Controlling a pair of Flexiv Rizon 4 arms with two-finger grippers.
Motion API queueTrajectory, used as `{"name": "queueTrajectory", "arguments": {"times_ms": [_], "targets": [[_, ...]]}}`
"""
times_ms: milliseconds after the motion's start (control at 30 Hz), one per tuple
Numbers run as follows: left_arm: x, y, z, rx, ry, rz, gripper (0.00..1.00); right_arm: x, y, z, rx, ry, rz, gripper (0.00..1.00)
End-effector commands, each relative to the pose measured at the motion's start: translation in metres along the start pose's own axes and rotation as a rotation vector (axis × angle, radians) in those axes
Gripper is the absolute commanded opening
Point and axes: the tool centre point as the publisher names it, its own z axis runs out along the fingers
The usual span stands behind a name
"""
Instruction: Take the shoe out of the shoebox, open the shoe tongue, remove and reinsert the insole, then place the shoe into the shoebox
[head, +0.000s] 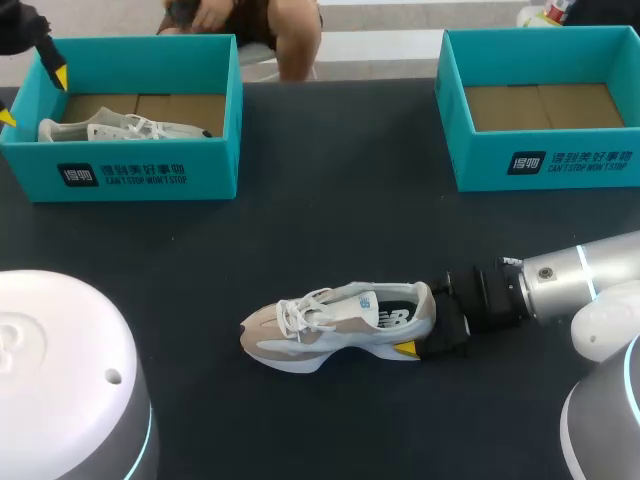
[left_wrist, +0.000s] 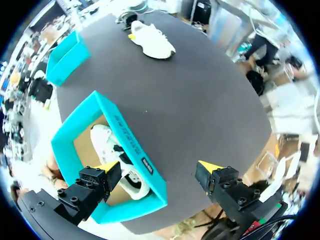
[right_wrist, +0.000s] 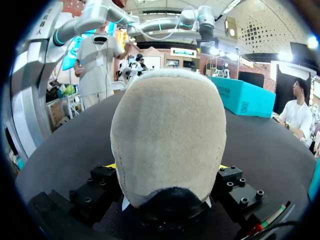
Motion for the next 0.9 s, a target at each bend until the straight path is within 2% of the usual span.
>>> {"name": "queueTrajectory", "arguments": {"times_ms": [33,67,100,267,433,633,900], "targets": [[0.005,-0.04,-0.006,0.021,-0.041,-0.52,1.0,-0.001,-0.002,0.004,0.006,-0.001,0.0,0.0],[0.005,-0.045,-0.007,0.027,0.002,-0.558,1.0,-0.001,-0.002,0.004,0.006,-0.001,0.0,0.0],[0.005,-0.055,-0.009,0.017,-0.039,-0.659,1.0,-0.001,-0.002,0.004,0.006,-0.001,0.0,0.0],[0.009,-0.092,-0.01,0.007,-0.106,-0.856,1.0,-0.001,-0.002,0.004,0.006,-0.001,0.0,0.0],[-0.001,-0.128,0.011,0.015,-0.074,-1.002,1.0,-0.001,-0.002,0.004,0.006,-0.001,0.0,0.0],[-0.001,-0.173,0.032,0.022,-0.057,-1.092,1.0,-0.001,-0.002,0.004,0.006,-0.001,0.0,0.0],[-0.026,-0.23,0.065,0.018,-0.032,-1.217,1.0,-0.001,-0.002,0.004,0.006,-0.001,0.0,0.0]]}}
